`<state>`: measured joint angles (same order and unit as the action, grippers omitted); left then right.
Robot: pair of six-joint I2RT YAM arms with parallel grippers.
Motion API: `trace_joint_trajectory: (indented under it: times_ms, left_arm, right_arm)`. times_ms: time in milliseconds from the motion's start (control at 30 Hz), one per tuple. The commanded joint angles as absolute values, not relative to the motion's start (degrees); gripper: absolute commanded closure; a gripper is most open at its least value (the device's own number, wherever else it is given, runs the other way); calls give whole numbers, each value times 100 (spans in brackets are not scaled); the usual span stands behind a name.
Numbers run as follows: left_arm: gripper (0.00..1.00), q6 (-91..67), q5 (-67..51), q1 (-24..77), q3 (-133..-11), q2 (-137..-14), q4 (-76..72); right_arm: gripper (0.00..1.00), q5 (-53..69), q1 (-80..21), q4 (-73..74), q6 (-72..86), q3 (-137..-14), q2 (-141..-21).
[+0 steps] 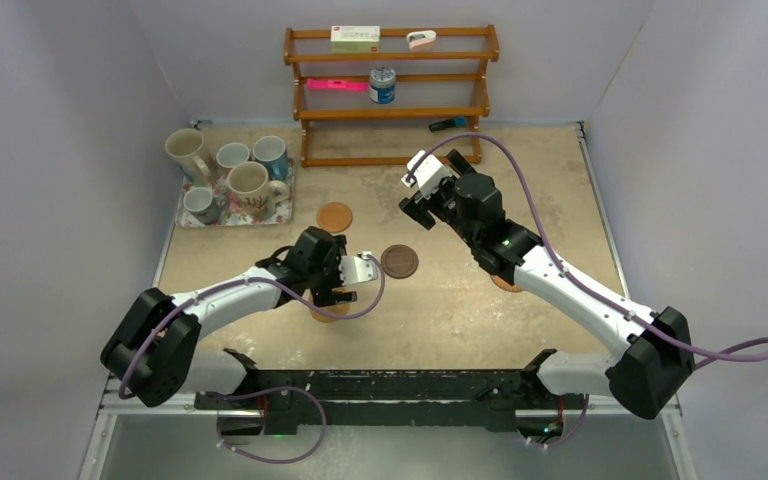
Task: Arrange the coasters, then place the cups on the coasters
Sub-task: Move the coaster to the center of the board.
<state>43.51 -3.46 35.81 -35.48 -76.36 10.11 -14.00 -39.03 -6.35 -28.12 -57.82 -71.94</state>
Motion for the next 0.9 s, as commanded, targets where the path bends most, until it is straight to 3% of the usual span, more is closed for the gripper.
trace_joint_trajectory:
  times_ms: [0,167,533,867]
  left_arm:
    - [0,4149,-629,3673,-3579,-7760,1165]
    - [0,4069,-420,3670,-3698,-7385,1228]
    - [0,3842,314,3643,-3945,-5350,1254]
    - [0,4323,466,3640,-3076,-5828,1179]
  right_arm:
    - [1,-1470,-3885,-853,-2852,-5774,-7066]
    - [1,-1467,-3885,-861,-2850,-5767,-7058]
    - [1,-1459,-3889,-870,-2832,-5770,-7036]
    - [1,-1533,-3889,-861,-2858,-5793,-7102]
